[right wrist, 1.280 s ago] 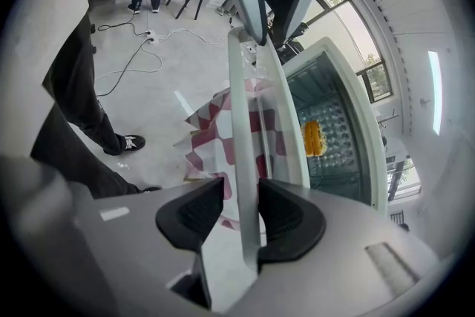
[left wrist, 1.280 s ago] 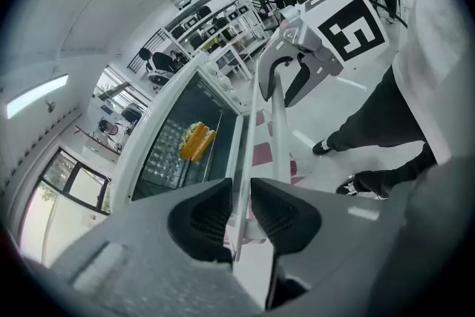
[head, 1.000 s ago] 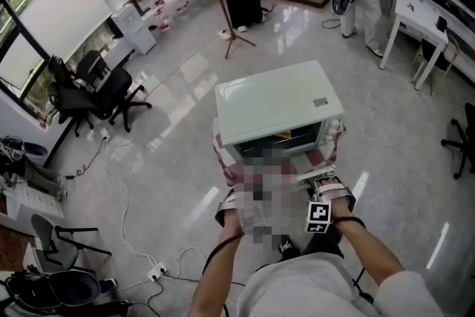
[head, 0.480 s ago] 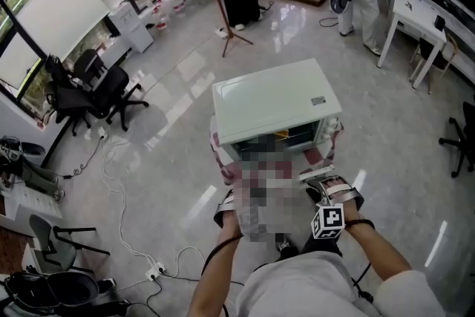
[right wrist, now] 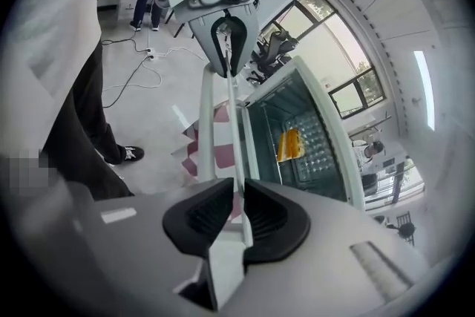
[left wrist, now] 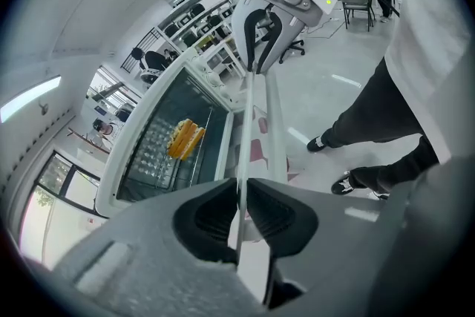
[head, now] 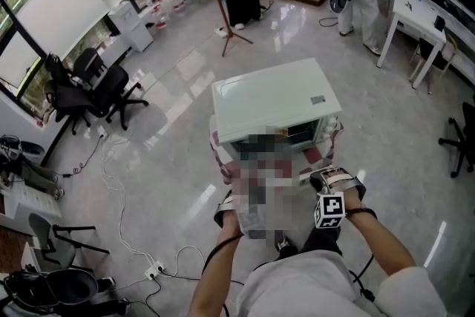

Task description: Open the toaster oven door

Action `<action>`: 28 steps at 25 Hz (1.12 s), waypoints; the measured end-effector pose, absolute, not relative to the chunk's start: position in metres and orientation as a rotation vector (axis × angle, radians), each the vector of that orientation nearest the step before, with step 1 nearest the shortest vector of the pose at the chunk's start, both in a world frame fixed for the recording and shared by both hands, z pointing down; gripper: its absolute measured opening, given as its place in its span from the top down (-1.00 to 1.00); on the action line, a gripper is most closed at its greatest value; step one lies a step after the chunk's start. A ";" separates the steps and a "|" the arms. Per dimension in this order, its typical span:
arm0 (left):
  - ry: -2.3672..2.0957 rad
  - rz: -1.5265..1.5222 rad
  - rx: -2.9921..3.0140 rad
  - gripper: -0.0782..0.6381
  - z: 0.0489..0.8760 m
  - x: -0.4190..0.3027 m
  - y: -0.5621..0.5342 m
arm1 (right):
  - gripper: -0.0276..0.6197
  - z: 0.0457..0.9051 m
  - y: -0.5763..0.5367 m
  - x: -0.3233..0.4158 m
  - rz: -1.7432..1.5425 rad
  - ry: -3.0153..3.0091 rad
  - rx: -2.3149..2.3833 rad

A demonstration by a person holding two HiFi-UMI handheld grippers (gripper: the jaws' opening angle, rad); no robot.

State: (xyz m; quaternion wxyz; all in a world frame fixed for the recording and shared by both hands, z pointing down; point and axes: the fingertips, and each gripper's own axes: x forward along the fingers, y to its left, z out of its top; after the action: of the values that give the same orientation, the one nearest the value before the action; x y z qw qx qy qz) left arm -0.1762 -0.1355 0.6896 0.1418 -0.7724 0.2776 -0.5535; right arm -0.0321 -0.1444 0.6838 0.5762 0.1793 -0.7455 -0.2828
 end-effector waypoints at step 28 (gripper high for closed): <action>0.700 -1.684 -2.285 0.60 0.732 -0.169 -0.106 | 0.77 0.744 -0.132 -0.013 -0.685 -1.628 0.321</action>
State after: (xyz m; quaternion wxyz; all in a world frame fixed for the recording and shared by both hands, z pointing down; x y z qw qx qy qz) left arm -0.1693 -0.1056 0.7320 0.1091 -0.7769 0.2380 -0.5726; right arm -0.0131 -0.1316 0.7437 0.6234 0.1399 -0.7091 -0.2981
